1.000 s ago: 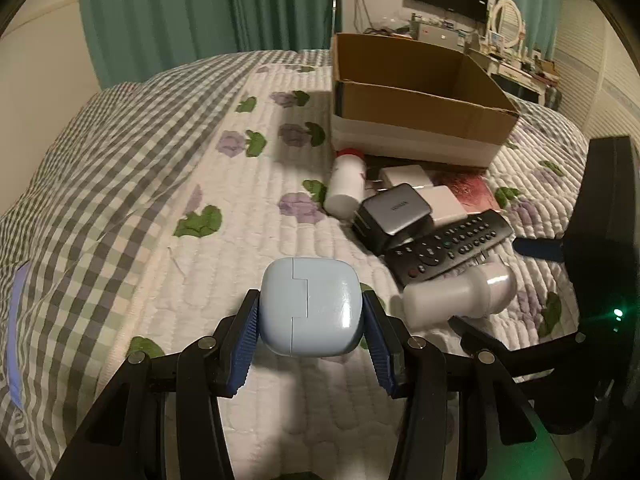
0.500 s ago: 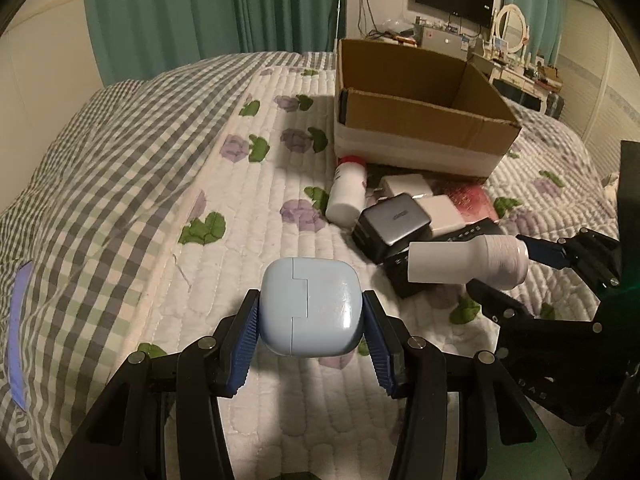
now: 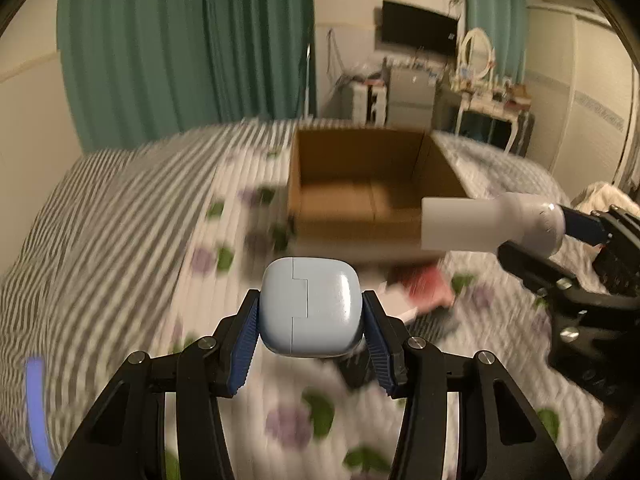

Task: Organize rigid objects
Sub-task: 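Carry both held items over the cardboard box and open both tools to drop them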

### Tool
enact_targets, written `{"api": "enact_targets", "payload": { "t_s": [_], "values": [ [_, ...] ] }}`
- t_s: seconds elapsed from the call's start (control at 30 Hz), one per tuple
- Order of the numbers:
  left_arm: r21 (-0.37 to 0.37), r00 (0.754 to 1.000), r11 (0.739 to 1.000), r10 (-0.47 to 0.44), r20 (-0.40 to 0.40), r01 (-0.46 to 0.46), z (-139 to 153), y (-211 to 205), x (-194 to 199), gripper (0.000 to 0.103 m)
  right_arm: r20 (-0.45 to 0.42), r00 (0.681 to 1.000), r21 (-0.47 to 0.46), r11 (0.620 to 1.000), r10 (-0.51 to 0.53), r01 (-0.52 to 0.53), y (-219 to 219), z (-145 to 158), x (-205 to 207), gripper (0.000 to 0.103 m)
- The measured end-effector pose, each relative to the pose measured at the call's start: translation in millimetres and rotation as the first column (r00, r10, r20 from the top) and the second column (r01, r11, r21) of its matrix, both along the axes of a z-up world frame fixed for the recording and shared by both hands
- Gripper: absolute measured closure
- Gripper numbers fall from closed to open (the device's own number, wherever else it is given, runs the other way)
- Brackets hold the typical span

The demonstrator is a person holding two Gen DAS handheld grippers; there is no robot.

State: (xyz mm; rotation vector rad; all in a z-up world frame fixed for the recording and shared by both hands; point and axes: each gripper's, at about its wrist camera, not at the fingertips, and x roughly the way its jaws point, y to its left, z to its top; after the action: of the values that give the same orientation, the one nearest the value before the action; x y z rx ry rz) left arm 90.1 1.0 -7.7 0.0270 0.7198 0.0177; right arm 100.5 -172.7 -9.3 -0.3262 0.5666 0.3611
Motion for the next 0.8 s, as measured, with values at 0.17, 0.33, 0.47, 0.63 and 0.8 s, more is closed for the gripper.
{"api": "enact_targets", "payload": {
  "t_s": [0.17,0.33,0.47,0.63,0.8],
  "values": [
    [0.001,0.995,0.999,-0.048,0.090,0.048,41,-11,51,0.053,0.069,0.997,0.020,0.999,-0.035,0.033,-11,47,38,0.046],
    [0.071,0.989,0.995,-0.073,0.127,0.064,53,-25,112,0.053,0.088,0.994,0.046,0.997,-0.071,0.067,-12,66,95,0.046],
    [0.059,0.994,0.996,-0.073,0.079,0.069,33,-27,164,0.053,0.075,0.993,0.062,0.994,-0.092,0.087,-10,58,140,0.046],
    [0.033,0.996,0.996,-0.088,-0.001,0.088,-9,-27,204,0.053,0.025,0.995,0.092,0.991,-0.096,0.093,-8,30,174,0.046],
    [0.036,0.988,0.988,-0.153,-0.015,0.153,-32,-32,210,0.051,-0.008,0.997,0.120,0.990,-0.073,0.074,-10,3,195,0.046]
  ]
}}
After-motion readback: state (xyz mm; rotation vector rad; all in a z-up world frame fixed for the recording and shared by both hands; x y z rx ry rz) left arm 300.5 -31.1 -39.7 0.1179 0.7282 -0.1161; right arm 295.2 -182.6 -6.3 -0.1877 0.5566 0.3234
